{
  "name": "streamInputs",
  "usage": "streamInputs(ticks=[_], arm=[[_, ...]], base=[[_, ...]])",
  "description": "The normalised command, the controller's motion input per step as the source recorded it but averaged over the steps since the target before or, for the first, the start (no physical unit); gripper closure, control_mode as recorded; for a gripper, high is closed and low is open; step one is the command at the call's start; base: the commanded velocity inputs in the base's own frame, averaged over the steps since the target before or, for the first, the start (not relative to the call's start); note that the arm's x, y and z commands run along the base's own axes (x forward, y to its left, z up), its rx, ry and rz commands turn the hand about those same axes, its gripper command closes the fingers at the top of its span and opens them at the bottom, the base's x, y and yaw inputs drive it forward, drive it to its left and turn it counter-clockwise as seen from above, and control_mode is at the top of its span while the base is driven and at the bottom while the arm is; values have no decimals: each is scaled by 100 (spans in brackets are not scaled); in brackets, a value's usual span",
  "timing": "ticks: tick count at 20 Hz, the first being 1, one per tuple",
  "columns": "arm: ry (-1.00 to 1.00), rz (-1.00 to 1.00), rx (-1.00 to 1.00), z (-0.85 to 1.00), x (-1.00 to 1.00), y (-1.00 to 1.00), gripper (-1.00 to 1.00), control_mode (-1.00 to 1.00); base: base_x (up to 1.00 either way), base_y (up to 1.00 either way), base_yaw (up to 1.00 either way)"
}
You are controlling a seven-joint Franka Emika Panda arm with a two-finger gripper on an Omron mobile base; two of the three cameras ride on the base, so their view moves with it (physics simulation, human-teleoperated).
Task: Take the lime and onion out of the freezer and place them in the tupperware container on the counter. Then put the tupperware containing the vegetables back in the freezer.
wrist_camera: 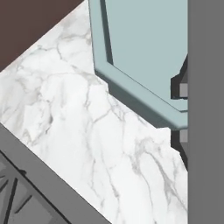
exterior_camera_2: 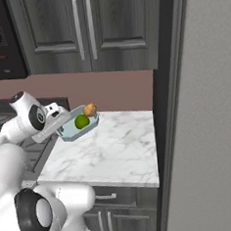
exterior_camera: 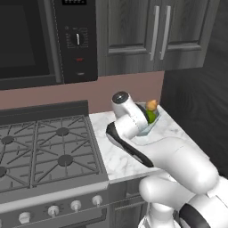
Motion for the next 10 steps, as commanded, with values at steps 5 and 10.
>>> streamInputs(ticks=[5, 10], arm=[[0, 24, 0, 0, -23, -14, 100, -100], [0, 27, -7, 5, -5, -8, 100, -100]], base=[[0, 0, 0], [0, 0, 0]])
